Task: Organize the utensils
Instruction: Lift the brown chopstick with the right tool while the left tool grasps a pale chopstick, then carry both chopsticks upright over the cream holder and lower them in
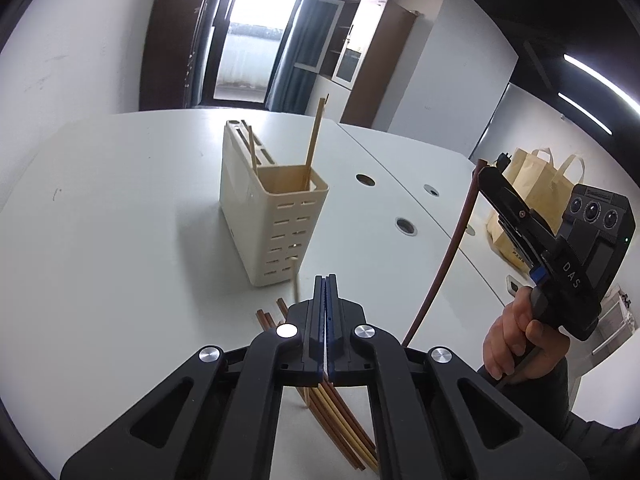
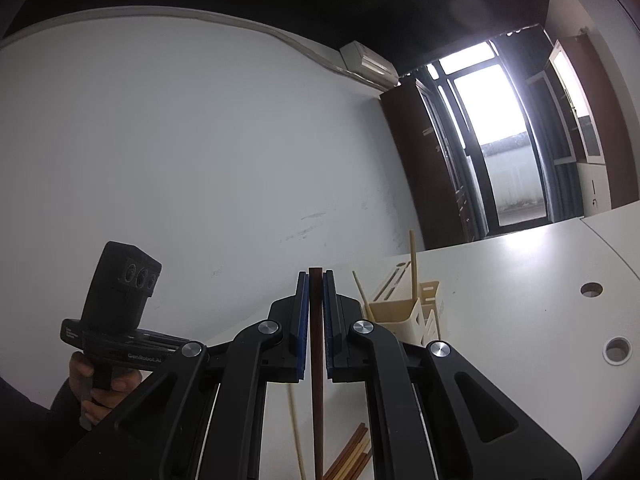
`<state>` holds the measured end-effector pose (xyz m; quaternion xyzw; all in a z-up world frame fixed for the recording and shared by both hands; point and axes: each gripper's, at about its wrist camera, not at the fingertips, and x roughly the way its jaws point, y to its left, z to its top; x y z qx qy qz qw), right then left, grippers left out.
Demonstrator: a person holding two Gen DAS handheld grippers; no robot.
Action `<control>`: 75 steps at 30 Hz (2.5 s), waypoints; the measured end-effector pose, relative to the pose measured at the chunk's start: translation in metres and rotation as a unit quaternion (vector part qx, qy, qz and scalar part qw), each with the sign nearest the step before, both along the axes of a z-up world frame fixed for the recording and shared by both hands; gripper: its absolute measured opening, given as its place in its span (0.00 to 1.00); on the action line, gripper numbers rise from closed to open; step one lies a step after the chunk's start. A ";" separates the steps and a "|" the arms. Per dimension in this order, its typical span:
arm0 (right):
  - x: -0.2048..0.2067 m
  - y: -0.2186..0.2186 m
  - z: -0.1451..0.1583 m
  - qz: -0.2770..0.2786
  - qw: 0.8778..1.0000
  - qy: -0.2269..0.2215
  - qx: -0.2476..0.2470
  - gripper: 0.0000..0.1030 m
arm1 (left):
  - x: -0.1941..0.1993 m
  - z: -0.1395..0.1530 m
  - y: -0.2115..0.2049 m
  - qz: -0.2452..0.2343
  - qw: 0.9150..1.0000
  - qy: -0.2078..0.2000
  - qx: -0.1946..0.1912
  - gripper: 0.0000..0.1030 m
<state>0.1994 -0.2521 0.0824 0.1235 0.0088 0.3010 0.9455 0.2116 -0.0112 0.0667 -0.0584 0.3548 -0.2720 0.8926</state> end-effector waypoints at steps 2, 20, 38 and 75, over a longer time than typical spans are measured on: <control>-0.002 0.001 0.004 -0.006 1.000 -0.005 -0.008 0.07 | 0.000 0.007 -0.001 0.002 1.000 -0.007 0.002 0.00; 0.002 -0.006 -0.008 -0.009 1.000 0.017 0.003 0.07 | 0.130 -0.171 0.043 0.081 0.952 0.056 0.290 0.34; 0.010 -0.009 -0.020 -0.013 0.999 0.048 0.000 0.07 | 0.239 -0.157 0.095 0.037 0.966 0.056 0.248 0.47; 0.057 0.000 0.096 -0.074 0.995 -0.061 0.005 0.07 | 0.133 0.105 0.009 0.086 0.977 -0.188 -0.045 0.04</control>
